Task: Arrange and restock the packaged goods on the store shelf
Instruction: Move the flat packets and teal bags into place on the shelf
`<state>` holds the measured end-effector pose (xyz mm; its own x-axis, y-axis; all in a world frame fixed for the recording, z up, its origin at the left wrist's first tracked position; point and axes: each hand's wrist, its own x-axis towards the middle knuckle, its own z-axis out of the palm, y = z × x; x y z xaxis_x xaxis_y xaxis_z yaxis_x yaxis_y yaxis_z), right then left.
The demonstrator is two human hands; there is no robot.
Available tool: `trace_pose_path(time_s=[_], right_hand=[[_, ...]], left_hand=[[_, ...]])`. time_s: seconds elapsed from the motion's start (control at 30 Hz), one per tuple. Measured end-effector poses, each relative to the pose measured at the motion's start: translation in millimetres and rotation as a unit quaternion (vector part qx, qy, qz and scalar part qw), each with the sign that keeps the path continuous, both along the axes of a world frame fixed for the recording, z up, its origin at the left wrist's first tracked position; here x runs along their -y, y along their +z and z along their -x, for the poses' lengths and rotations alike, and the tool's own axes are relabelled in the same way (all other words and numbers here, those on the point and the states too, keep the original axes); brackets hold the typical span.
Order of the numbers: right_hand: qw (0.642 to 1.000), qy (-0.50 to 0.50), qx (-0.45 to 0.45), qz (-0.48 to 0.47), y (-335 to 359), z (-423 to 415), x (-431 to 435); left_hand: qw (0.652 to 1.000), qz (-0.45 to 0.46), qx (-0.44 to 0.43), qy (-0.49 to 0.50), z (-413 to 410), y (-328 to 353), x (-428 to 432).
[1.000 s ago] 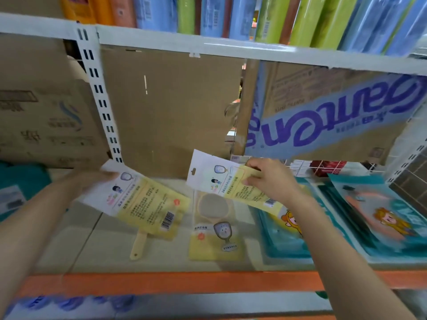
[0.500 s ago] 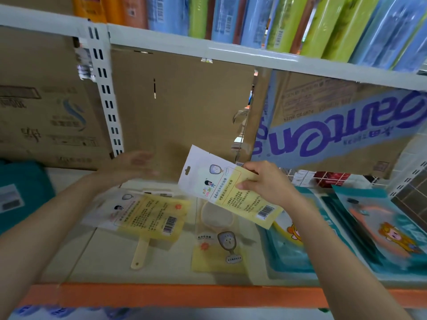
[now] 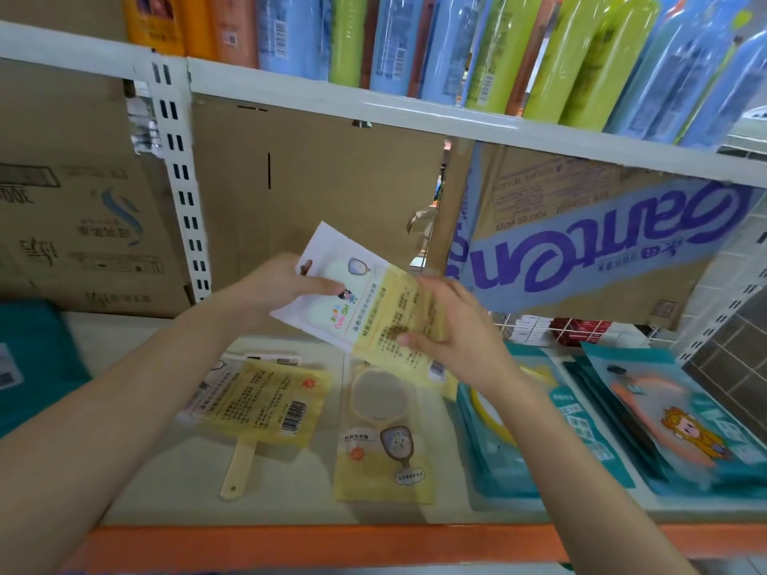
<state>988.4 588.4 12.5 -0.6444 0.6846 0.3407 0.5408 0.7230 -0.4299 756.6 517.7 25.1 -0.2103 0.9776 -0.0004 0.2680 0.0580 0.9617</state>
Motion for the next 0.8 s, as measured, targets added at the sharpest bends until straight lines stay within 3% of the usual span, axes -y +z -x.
trace_pose_path(time_s=[0.2, 0.37, 0.47, 0.53, 0.67, 0.73, 0.8], right_hand=[[0.999, 0.036, 0.02, -0.025, -29, 4, 10], [0.981, 0.003, -0.085, -0.172, -37, 6, 7], [0.972, -0.016, -0.134, -0.193, -32, 5, 6], [0.975, -0.031, -0.149, -0.164, -28, 3, 5], [0.979, -0.082, -0.188, -0.021, -27, -3, -1], [0.97, -0.087, -0.221, 0.057, -27, -8, -3], [0.951, -0.076, -0.27, 0.13, -24, -11, -3]], left_hand=[[0.996, 0.025, 0.089, 0.02, -7, 10, -4], [0.996, 0.027, 0.084, -0.004, -14, 9, -5], [0.994, 0.02, 0.107, 0.016, -17, 7, -6], [0.992, 0.034, 0.121, 0.003, -16, 8, -5], [0.997, 0.047, 0.052, -0.038, -8, 5, -1], [1.0, 0.007, 0.022, 0.01, -7, 2, 0], [0.993, -0.048, -0.075, 0.075, -3, -7, -3]])
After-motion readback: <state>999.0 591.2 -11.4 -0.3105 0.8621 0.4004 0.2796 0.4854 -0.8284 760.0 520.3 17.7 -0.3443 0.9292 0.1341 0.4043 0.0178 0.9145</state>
